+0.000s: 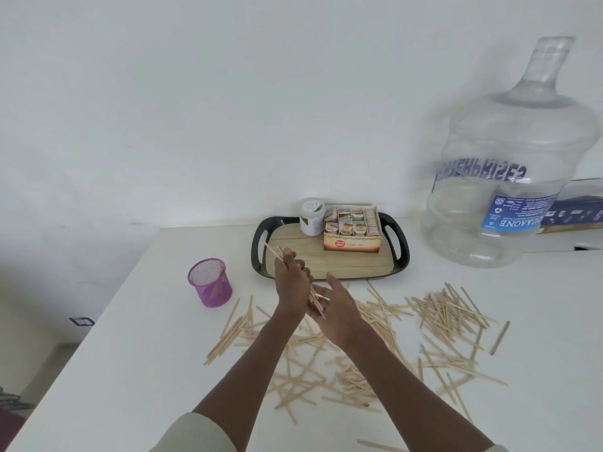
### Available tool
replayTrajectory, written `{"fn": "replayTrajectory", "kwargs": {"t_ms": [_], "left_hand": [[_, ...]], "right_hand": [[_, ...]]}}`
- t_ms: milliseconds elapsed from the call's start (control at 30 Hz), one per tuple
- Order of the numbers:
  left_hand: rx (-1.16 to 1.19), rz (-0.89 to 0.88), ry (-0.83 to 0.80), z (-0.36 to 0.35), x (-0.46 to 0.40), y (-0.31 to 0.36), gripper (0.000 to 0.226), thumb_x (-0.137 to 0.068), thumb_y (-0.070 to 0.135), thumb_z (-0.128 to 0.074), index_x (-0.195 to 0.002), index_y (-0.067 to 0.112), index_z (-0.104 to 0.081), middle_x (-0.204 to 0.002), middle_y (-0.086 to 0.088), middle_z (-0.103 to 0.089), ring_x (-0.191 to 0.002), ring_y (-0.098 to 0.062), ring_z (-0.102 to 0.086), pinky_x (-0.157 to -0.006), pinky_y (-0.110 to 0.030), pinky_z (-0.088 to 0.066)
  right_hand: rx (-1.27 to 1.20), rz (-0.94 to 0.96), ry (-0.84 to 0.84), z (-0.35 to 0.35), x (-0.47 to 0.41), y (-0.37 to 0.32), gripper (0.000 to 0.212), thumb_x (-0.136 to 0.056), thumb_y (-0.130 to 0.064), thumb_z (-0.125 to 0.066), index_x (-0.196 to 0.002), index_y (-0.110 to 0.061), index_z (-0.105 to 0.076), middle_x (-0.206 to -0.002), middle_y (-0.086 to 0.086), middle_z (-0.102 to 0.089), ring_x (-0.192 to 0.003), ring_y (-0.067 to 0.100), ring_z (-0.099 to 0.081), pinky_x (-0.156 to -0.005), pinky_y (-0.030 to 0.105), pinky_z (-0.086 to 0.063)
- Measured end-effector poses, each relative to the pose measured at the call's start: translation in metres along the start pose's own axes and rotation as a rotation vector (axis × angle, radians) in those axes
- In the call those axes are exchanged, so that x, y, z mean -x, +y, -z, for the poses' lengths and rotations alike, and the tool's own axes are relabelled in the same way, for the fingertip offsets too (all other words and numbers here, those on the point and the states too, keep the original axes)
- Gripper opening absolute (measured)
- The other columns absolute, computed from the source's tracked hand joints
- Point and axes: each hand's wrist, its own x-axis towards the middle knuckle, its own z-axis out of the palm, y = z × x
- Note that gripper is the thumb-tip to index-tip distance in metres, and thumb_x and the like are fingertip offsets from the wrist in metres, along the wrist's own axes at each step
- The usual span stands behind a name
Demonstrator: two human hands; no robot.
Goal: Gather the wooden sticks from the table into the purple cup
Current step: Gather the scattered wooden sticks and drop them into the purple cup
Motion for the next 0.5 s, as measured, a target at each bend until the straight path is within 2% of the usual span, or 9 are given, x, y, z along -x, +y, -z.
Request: {"fn": "replayTrajectory", "kwargs": {"t_ms": [33, 133, 233, 367, 433, 500], "left_hand": [[-0.046, -0.065, -0.02, -0.004, 0.005, -0.001, 0.022, -0.106, 0.031, -0.035, -0.093, 0.016, -0.044, -0.067, 0.002, -0.04, -0.05, -0.01, -0.038, -0.048, -0.024, -0.036], [-0.199, -0.249, -0.084, -0.01, 0.018, -0.006, 0.012, -0.106, 0.026, -0.037, -0.099, 0.018, -0.044, -0.072, 0.001, -0.049, -0.056, -0.012, -0.045, -0.056, -0.03, -0.044], [-0.322, -0.358, -0.13, -0.013, 0.03, -0.006, 0.009, -0.104, 0.018, -0.039, -0.112, 0.014, -0.042, -0.076, 0.0, -0.056, -0.059, -0.01, -0.05, -0.06, -0.028, -0.049], [-0.34, -0.335, -0.15, -0.018, 0.035, -0.011, 0.015, -0.101, 0.018, -0.045, -0.115, 0.013, -0.043, -0.076, 0.004, -0.059, -0.063, -0.011, -0.056, -0.066, -0.033, -0.052], [-0.329, -0.305, -0.144, -0.021, 0.038, -0.013, 0.01, -0.096, 0.025, -0.048, -0.103, 0.018, -0.05, -0.067, 0.011, -0.055, -0.064, -0.011, -0.055, -0.068, -0.038, -0.048], [-0.29, -0.283, -0.116, -0.025, 0.041, -0.014, 0.015, -0.093, 0.035, -0.049, -0.091, 0.021, -0.053, -0.064, 0.012, -0.053, -0.066, -0.013, -0.054, -0.068, -0.039, -0.047]], "right_hand": [[-0.102, -0.047, -0.063, 0.0, 0.002, 0.0, 0.055, -0.101, -0.045, -0.045, -0.114, 0.006, -0.061, -0.111, 0.021, -0.069, -0.103, 0.029, -0.067, -0.089, 0.037, -0.053], [-0.232, -0.089, -0.171, -0.003, 0.005, -0.011, 0.057, -0.102, -0.05, -0.036, -0.106, 0.0, -0.062, -0.096, 0.013, -0.071, -0.092, 0.024, -0.069, -0.082, 0.034, -0.053], [-0.282, -0.076, -0.197, -0.005, 0.002, -0.022, 0.056, -0.101, -0.05, -0.036, -0.111, -0.002, -0.064, -0.103, 0.014, -0.07, -0.108, 0.028, -0.067, -0.094, 0.038, -0.052], [-0.31, -0.066, -0.259, -0.004, 0.0, -0.028, 0.056, -0.102, -0.044, -0.037, -0.124, 0.001, -0.062, -0.109, 0.014, -0.066, -0.11, 0.027, -0.064, -0.098, 0.037, -0.05], [-0.274, -0.052, -0.28, -0.005, -0.002, -0.03, 0.049, -0.102, -0.041, -0.04, -0.115, -0.002, -0.066, -0.098, 0.011, -0.066, -0.1, 0.024, -0.067, -0.095, 0.036, -0.051], [-0.247, -0.045, -0.293, -0.008, -0.001, -0.033, 0.045, -0.1, -0.042, -0.042, -0.114, -0.006, -0.065, -0.093, 0.009, -0.065, -0.097, 0.022, -0.066, -0.096, 0.036, -0.05]]}}
